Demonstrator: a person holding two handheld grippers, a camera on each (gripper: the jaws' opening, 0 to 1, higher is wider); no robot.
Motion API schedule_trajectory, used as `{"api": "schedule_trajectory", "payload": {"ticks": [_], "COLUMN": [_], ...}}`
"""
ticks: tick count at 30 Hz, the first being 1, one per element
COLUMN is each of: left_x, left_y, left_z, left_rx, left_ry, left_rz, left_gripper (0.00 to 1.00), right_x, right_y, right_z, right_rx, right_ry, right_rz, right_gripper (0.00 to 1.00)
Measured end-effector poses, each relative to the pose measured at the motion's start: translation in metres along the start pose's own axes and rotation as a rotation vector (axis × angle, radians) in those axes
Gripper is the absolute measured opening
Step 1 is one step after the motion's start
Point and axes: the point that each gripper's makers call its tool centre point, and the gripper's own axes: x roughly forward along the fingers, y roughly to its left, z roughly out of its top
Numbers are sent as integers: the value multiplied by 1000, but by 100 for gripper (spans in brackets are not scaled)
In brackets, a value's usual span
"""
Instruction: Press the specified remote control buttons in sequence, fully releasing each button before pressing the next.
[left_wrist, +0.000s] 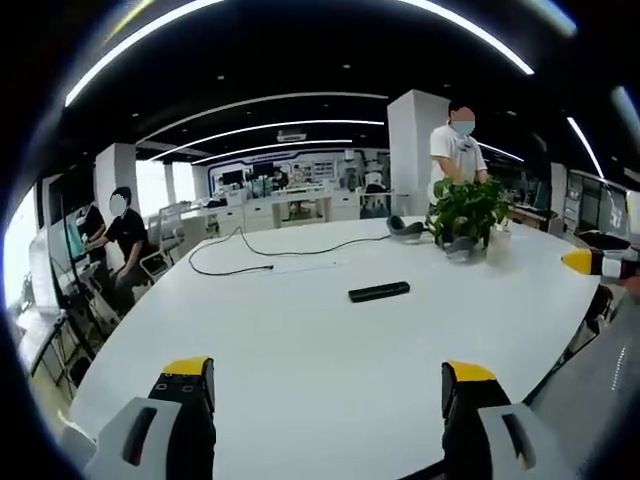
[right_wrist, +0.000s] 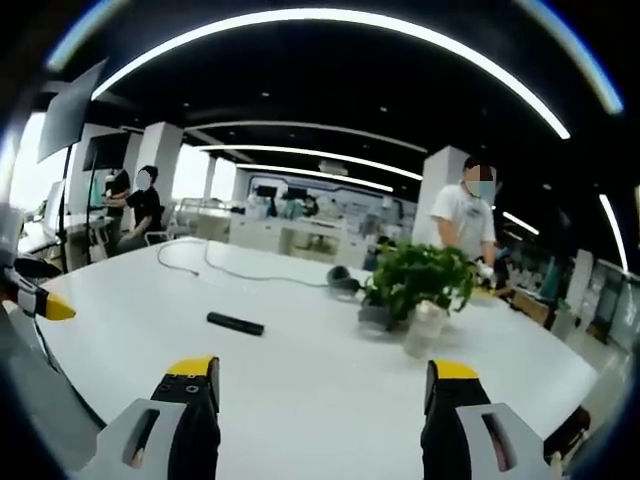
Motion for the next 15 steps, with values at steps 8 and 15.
{"api": "schedule_trajectory", "payload": {"ticks": [8,15], "left_x": [7,29], "left_y": [-12,-26], "left_z": [31,65], "left_rx": [150,254], "left_ry": [-15,-19], "left_rz": [-91,-216], "left_gripper": [100,91], "right_x": [0,0], "right_y": [5,3], "right_z": [-1,-3], "right_rx": [-10,-7], "right_ry": [13,22], "right_rz": [18,9], "right_gripper": [81,78]}}
